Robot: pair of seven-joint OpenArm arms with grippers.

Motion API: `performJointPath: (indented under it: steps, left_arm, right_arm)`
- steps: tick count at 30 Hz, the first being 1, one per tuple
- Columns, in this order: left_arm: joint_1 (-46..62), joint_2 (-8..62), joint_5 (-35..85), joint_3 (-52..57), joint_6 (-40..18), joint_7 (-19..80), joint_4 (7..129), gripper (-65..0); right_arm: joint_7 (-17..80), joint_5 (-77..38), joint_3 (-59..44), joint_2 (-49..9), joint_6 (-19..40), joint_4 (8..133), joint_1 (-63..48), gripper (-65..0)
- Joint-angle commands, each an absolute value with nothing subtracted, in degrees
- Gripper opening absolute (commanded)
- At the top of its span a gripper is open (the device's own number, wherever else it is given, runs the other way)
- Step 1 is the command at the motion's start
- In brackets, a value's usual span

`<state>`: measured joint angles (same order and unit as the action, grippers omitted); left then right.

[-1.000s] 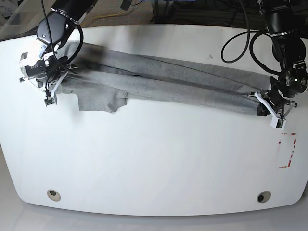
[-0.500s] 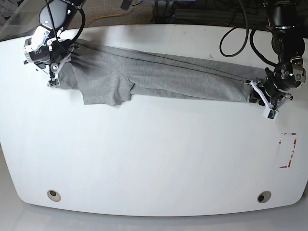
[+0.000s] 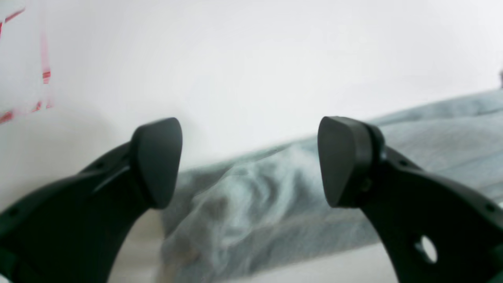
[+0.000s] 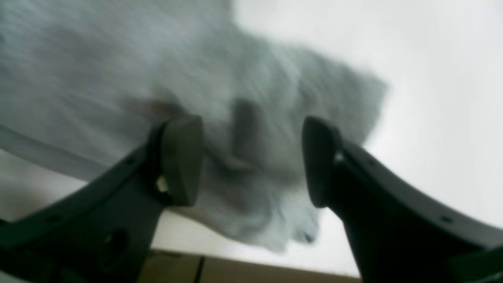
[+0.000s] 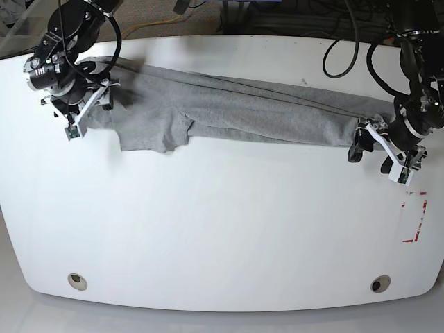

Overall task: Fold the T-shirt properly
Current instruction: 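Lay the folded strip down and adjust its ends with both grippers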

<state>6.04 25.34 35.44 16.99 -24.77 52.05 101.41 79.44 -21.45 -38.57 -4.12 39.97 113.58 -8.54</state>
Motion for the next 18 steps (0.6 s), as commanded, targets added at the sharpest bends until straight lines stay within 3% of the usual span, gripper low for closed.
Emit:
performJointPath:
  steps: [1,7,13,18]
  left_arm:
    - [5.58,25.80,34.24,17.01,-24.57,52.00,101.58,-14.4]
    - [5.58,25.71,27.65,12.62,-24.57,51.82,95.43,-14.4]
    - [6.02,25.98,25.27,12.53,-24.57,45.76,90.07,-14.4]
    - [7.43,25.98,25.45,12.44,-24.57,44.70,88.84,-14.4]
  right_arm:
    - [78.90,-20.88,-38.37,-4.26,40.00,112.22,-7.43,-27.1]
    - [74.59,-16.57,-37.76,-4.09,40.00,104.66,-1.45,-26.3]
    - [73.27,-15.25,-36.00,-6.90,40.00,92.44,6.81,-14.9]
    - [70.46,-14.99,-32.84,-8.13,40.00,83.38,11.21,-14.1]
